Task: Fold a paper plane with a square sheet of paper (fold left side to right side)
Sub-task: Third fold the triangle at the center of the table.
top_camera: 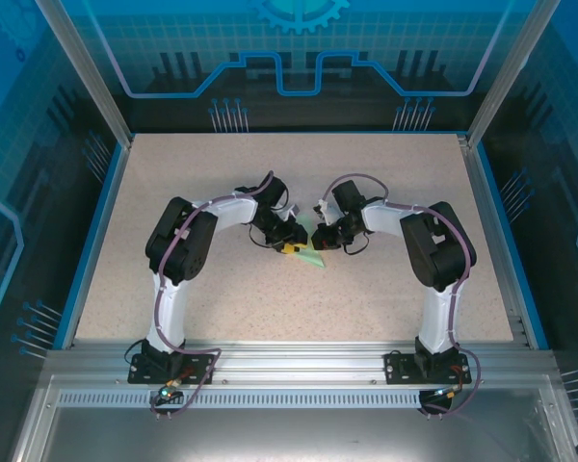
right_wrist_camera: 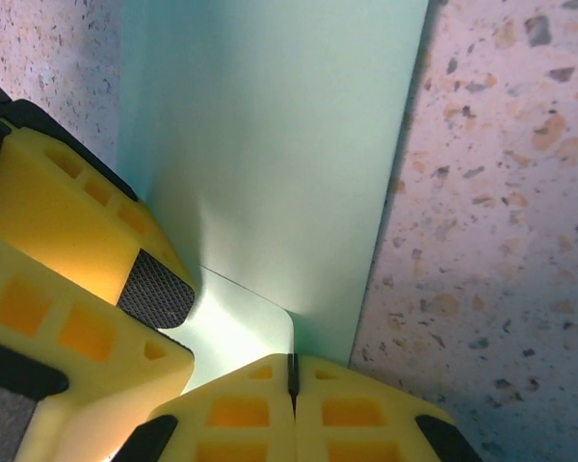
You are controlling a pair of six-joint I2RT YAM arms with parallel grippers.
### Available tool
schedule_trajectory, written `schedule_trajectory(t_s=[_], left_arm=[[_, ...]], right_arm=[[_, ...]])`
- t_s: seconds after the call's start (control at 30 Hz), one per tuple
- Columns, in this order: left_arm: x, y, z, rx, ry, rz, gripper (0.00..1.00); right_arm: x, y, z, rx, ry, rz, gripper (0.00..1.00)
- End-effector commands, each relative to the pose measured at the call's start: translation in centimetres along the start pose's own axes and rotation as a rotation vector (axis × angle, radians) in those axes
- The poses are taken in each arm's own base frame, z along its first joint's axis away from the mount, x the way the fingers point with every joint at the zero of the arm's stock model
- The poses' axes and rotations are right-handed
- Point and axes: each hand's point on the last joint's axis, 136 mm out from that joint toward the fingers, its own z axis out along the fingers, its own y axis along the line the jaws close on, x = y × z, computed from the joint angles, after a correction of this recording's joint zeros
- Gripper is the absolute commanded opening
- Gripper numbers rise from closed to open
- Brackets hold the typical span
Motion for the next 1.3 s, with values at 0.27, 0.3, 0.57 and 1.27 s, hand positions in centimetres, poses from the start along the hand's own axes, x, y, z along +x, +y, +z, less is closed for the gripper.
schedule_trajectory(t_s=[0.27, 0.3, 0.57, 1.27], left_arm=[[1.6, 4.7, 2.7, -0.111, 0.053, -0.078, 0.35], [1.7, 4.7, 2.7, -0.111, 0.052, -0.078, 0.35], [2.0, 5.0, 3.0, -0.122, 0.052, -0.080, 0.35], [1.6, 4.6, 2.6, -0.127, 0.042, -0.067, 0.34]], right_arm=[[1.1, 0.3, -1.7, -0.002, 0.013, 0.033, 0.16], [0.8, 0.6, -2.4, -0.005, -0.001, 0.032, 0.19], [3.0, 3.2, -5.1, -0.086, 0.000, 0.067, 0.35], [6.3, 3.3, -0.7, -0.094, 0.161, 0.170, 0.30]])
